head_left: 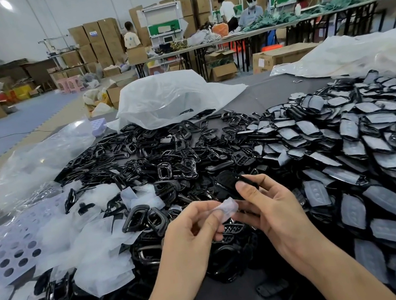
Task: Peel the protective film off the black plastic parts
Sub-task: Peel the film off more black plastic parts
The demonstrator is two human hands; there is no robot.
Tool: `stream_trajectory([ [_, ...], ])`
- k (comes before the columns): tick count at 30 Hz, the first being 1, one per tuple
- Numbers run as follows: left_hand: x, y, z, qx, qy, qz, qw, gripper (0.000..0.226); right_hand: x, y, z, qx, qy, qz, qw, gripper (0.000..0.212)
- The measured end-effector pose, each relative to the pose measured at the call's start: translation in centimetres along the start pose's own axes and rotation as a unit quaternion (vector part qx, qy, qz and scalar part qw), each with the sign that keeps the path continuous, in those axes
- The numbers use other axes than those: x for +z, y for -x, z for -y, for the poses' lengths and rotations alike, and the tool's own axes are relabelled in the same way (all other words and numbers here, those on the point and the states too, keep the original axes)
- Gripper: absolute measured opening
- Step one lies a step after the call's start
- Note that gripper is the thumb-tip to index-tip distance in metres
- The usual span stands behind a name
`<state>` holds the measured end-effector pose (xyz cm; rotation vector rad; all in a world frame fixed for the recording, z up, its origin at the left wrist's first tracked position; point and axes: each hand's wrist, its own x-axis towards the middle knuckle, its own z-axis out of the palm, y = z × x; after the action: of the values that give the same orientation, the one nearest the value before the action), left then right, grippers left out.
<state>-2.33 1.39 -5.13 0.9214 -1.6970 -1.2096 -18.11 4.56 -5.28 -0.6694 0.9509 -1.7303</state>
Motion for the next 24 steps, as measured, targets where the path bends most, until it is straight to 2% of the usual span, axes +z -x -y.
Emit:
stream_trajectory([
  [4,0.03,0.03,0.32,0.013,-0.038,-0.005,0.999,0.016,0.04,0.06,0.02,0.010,-0.023,0.013,1.000,0.010],
  [10,0.39,0.67,0.47,0.054,-0.112,0.031,0.992,0.011,0.11,0.09,-0.15,0.014,-0.051,0.031,0.998,0.009],
  [12,0.20,0.71,0.54,0.059,-0.132,0.034,0.989,0.025,-0.01,-0.04,-0.21,0.006,-0.039,0.010,0.999,0.016],
  [14,0.09,0.68,0.54,0.075,-0.144,0.024,0.986,0.024,-0.18,-0.16,-0.20,-0.003,-0.030,-0.011,0.999,0.025],
  [17,0.20,0.53,0.29,0.064,-0.124,-0.010,0.990,0.018,-0.40,-0.28,-0.24,-0.019,-0.021,-0.033,0.999,0.029],
  [24,-0.45,0.10,0.05,0.038,-0.089,-0.038,0.995,0.028,-0.47,-0.39,-0.49,-0.013,-0.010,-0.047,0.999,0.019],
])
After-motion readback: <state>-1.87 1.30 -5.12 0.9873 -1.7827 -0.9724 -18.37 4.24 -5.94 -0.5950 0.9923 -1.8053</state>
